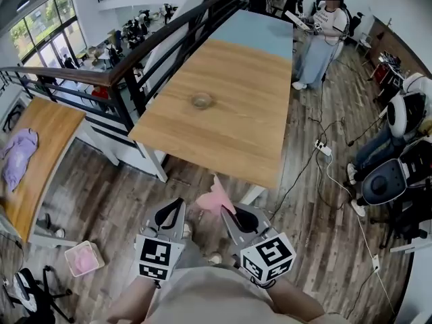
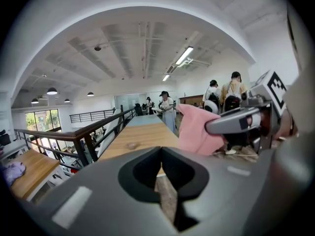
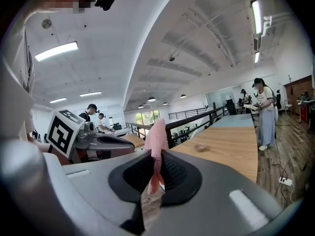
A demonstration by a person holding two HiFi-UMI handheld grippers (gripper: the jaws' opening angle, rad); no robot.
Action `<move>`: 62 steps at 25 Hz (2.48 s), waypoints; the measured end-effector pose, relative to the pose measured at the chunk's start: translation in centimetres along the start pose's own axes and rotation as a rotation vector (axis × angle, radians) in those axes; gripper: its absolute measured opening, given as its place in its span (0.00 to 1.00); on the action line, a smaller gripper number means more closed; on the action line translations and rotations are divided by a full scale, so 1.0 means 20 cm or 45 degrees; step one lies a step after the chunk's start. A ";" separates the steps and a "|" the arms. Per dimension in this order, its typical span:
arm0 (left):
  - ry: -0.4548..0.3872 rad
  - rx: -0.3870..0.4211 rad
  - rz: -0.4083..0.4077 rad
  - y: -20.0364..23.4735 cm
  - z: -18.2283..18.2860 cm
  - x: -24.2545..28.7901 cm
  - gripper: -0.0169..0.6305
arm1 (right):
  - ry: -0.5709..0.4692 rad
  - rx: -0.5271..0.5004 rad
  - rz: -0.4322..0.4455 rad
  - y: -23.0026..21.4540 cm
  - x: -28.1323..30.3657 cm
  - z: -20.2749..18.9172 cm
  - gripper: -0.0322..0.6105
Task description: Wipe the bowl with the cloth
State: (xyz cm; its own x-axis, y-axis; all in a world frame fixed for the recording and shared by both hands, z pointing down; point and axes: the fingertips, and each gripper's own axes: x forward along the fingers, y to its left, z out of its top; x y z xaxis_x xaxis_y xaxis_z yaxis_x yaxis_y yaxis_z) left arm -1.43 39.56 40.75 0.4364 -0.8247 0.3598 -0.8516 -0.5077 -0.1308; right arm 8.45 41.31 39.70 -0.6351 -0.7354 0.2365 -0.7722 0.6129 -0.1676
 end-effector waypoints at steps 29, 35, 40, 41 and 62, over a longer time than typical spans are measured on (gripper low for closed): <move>0.004 -0.014 -0.136 0.37 0.05 0.75 0.03 | 0.018 0.020 -0.151 -0.53 0.59 0.09 0.09; 0.015 -0.035 -0.159 0.64 0.12 0.97 0.03 | 0.047 0.012 -0.152 -0.64 0.93 0.22 0.09; 0.014 -0.044 -0.174 0.85 0.18 1.14 0.03 | 0.055 0.004 -0.169 -0.73 1.18 0.34 0.09; 0.017 -0.044 -0.177 0.90 0.19 1.18 0.03 | 0.056 0.005 -0.175 -0.75 1.23 0.36 0.09; 0.051 -0.071 -0.267 1.56 0.24 1.72 0.03 | 0.101 0.025 -0.282 -1.00 2.02 0.56 0.09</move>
State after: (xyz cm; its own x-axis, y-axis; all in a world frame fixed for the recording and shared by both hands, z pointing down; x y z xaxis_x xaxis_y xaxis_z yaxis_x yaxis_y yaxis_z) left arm -11.68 -5.84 44.53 0.5944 -0.6916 0.4104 -0.7588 -0.6513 0.0016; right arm -1.94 -3.89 41.93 -0.4472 -0.8258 0.3436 -0.8931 0.4331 -0.1215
